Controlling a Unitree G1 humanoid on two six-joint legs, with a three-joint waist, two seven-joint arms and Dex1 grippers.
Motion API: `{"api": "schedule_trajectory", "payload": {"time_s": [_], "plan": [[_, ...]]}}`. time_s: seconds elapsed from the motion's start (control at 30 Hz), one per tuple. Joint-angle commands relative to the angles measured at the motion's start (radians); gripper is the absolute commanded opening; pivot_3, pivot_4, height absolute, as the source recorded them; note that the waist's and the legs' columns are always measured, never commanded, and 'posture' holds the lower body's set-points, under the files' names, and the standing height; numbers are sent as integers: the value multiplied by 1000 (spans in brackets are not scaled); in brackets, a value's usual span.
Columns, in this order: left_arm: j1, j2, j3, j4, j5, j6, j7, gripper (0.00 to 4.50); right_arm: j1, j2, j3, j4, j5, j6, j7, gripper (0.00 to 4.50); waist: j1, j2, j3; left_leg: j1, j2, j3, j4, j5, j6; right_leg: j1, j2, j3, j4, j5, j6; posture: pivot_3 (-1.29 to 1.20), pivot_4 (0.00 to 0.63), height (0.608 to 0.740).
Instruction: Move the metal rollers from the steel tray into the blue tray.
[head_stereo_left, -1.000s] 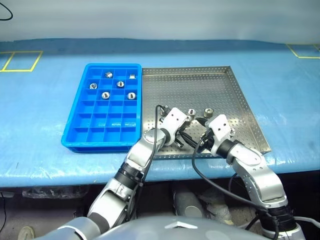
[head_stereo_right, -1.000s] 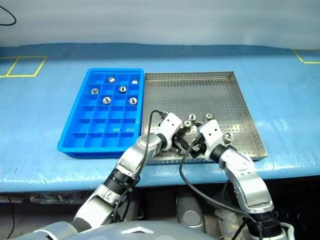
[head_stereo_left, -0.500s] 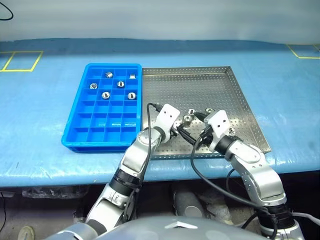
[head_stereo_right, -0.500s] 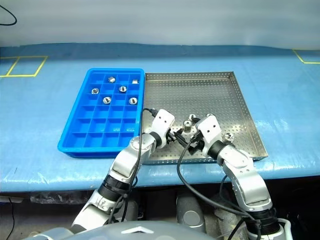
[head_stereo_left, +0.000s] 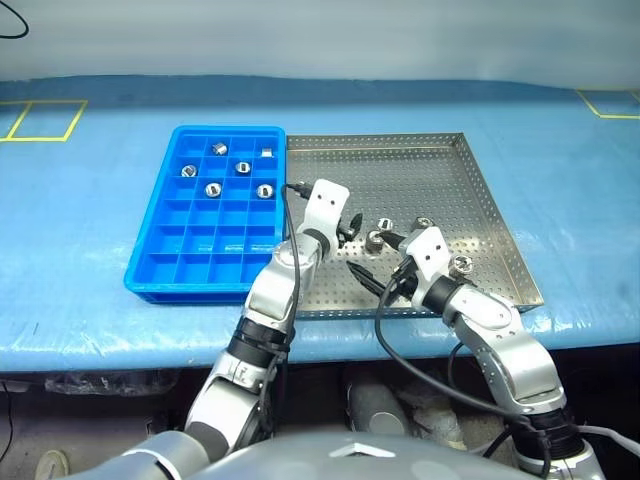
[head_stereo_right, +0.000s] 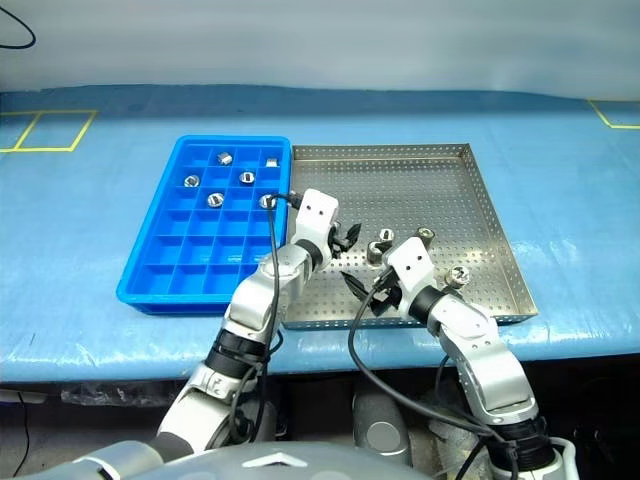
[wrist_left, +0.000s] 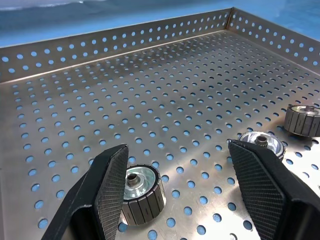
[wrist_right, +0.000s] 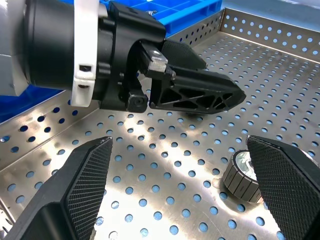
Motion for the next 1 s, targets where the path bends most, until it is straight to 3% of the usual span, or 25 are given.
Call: {"api": "schedule_trajectory", "payload": {"time_s": [0.03, 0.47, 0.6, 0.7, 1.0], "plan": [[-35, -25, 16, 44, -2, -39, 28, 3501, 1, 7, -10, -18, 0, -18, -7, 4500, 0, 0, 0, 0, 0, 0, 0, 0, 0, 0, 0, 0, 0, 0, 0, -125, 150, 740], [-108, -44, 68, 247, -24, -97, 37, 3501, -1, 18, -8, -10, -9, -30, -6, 4500, -1, 0, 0, 0, 0, 0, 0, 0, 0, 0, 0, 0, 0, 0, 0, -128, 150, 740], [-117, -42, 71, 273, -35, -107, 35, 2699, -1, 21, -9, -9, -11, -32, -7, 4500, -2, 0, 0, 1, 0, 0, 0, 0, 0, 1, 0, 0, 0, 0, 0, -131, 150, 740], [-115, -41, 73, 269, -39, -118, 39, 1712, 1, 22, -10, -6, -12, -35, -7, 4500, -2, 0, 0, 1, 0, 0, 0, 0, 0, 1, 0, 0, 0, 0, 0, -131, 150, 740], [-41, -38, 63, 117, -30, -159, 77, 1715, 0, 30, -7, 3, -17, -42, -8, 4500, -3, 0, 0, 0, 0, 0, 0, 0, 0, 0, 0, 0, 0, 0, 0, -115, 150, 740]]}}
